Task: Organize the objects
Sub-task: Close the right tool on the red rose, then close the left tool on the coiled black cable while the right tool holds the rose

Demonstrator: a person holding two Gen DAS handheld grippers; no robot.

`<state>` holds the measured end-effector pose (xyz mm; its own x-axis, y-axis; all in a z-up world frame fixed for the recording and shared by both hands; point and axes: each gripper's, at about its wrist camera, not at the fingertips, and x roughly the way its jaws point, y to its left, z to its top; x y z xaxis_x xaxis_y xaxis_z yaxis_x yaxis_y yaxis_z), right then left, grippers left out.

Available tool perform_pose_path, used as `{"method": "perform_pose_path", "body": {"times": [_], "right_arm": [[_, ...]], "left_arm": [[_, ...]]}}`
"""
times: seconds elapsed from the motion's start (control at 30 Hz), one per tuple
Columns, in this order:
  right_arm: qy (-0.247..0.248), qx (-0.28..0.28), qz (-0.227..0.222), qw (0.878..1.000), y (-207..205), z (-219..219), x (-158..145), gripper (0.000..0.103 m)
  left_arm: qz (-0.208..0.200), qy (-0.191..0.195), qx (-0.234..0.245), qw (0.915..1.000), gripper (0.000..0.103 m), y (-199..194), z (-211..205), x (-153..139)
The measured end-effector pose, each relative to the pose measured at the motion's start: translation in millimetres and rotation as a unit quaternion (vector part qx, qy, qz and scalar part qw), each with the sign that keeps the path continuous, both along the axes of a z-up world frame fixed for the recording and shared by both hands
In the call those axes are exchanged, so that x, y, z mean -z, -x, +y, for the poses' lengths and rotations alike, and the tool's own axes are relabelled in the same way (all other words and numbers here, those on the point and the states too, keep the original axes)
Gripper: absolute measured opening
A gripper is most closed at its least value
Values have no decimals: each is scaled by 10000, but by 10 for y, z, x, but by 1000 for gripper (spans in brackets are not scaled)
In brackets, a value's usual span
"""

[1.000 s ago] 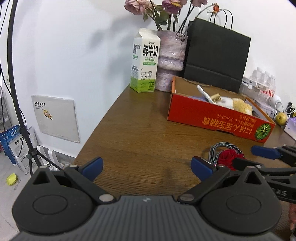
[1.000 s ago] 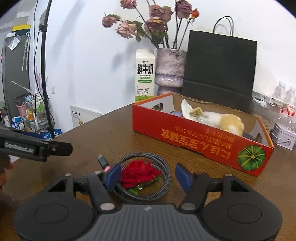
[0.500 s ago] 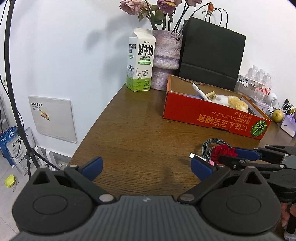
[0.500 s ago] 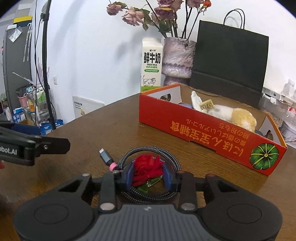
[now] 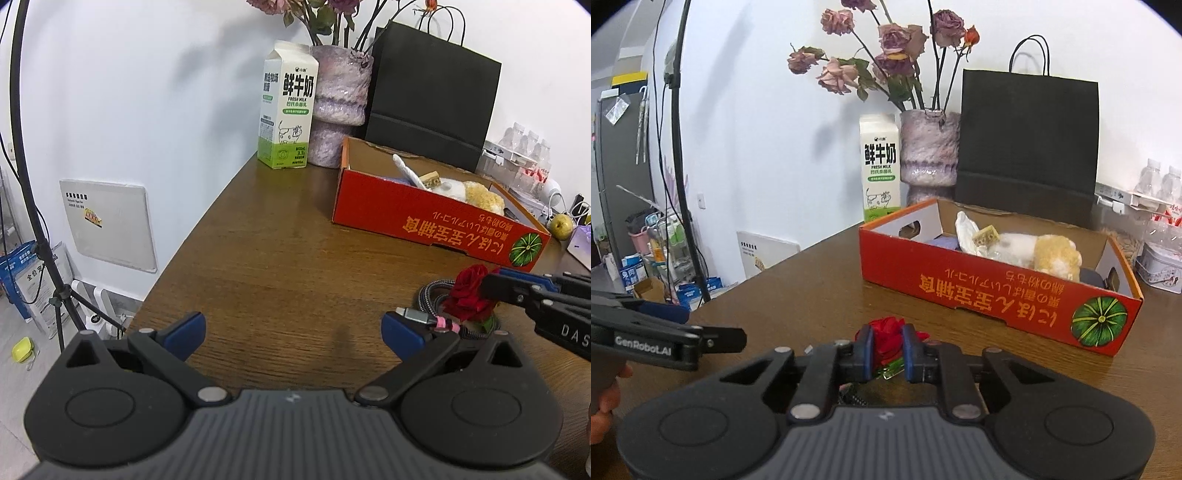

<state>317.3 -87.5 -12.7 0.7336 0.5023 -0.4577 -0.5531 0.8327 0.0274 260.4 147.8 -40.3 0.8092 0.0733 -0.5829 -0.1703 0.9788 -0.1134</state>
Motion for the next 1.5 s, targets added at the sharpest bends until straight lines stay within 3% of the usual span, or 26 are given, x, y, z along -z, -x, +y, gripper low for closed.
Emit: {"method": "perform_pose_path", "body": {"times": [0.37,0.5,0.97,1.5], "right_arm": [[181,-112,370,9991,-129,99,166,43],[196,-145,512,9984,-157,108,206,39],[-96,-22,190,9998,-58,-122,18,35],[-298,417,61,9987,-185,-897,-36,35]], "left_arm": [[13,-12,4,10000,103,3,-3,16],[3,-12,11,10000,103,10,-10,13],[-3,-97,31,9999,103,-30,-122,-10],[26,-498,601,9969,103,-327,-1014,-143]]}}
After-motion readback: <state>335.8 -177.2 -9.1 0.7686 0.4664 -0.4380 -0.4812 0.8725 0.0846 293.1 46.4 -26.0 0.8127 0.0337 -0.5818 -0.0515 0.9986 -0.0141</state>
